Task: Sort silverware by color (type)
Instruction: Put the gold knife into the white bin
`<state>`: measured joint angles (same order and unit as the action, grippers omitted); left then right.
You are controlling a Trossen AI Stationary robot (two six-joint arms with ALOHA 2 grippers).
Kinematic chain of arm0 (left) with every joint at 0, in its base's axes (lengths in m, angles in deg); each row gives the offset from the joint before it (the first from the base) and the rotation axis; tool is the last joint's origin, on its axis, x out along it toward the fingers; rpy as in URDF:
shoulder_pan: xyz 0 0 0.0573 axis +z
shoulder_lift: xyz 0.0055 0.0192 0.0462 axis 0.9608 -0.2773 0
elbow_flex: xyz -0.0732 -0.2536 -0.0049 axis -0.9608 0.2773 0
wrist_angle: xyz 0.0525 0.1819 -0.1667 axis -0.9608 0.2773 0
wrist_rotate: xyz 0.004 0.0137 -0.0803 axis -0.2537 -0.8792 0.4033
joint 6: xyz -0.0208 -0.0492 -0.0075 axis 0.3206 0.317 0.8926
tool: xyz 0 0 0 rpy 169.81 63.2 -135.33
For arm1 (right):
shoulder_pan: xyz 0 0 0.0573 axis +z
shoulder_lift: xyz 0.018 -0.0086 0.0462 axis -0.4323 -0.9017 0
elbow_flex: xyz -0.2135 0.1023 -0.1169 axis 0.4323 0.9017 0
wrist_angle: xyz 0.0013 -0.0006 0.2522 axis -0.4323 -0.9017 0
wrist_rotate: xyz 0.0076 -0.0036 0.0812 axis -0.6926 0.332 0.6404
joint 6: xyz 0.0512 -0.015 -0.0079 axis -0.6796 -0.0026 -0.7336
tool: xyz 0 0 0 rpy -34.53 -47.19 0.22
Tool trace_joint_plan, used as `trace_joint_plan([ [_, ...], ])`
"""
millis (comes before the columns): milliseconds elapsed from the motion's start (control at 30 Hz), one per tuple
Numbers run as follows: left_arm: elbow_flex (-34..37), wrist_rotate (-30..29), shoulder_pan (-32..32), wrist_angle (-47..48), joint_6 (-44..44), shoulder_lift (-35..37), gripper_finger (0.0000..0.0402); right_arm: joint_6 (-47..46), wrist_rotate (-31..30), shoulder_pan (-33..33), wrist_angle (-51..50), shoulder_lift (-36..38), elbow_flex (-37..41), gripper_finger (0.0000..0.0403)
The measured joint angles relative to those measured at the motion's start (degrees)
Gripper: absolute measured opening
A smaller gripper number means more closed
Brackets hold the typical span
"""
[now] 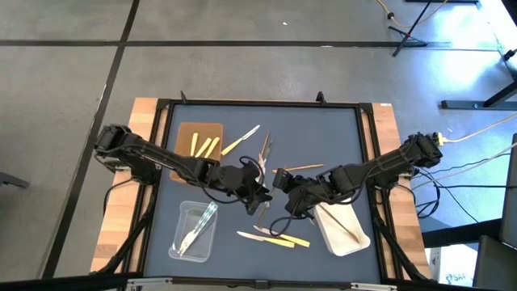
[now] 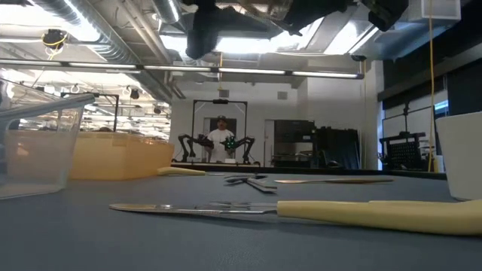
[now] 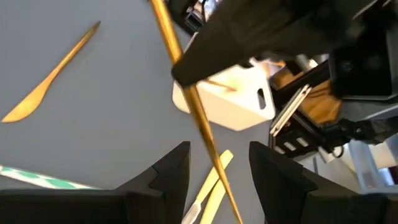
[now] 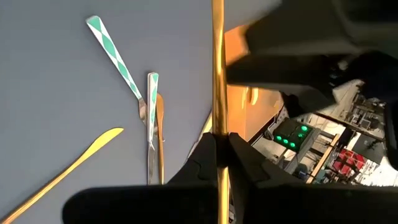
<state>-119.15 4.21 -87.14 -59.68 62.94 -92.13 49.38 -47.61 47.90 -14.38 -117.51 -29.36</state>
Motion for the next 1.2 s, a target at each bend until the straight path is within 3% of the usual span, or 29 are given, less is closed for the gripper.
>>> trace_joint_plan([
  [567, 0.0, 0.2, 0.2, -6.2, 1.0, -4.2, 0.0151, -0.2, 2.5, -0.7, -0.1, 0.0, 0.0, 0.0002],
  [1033, 0.0, 0.0, 0.3, -5.2, 1.1, -4.2, 0.0036, -0.1, 2.6, -0.6, -0.2, 0.0, 0.0, 0.0003],
  [1200, 0.1, -0.8, 0.3, -4.9, 1.1, -4.2, 0.0017, -0.1, 2.6, -0.6, -0.3, 0.0, 0.0, 0.0003],
])
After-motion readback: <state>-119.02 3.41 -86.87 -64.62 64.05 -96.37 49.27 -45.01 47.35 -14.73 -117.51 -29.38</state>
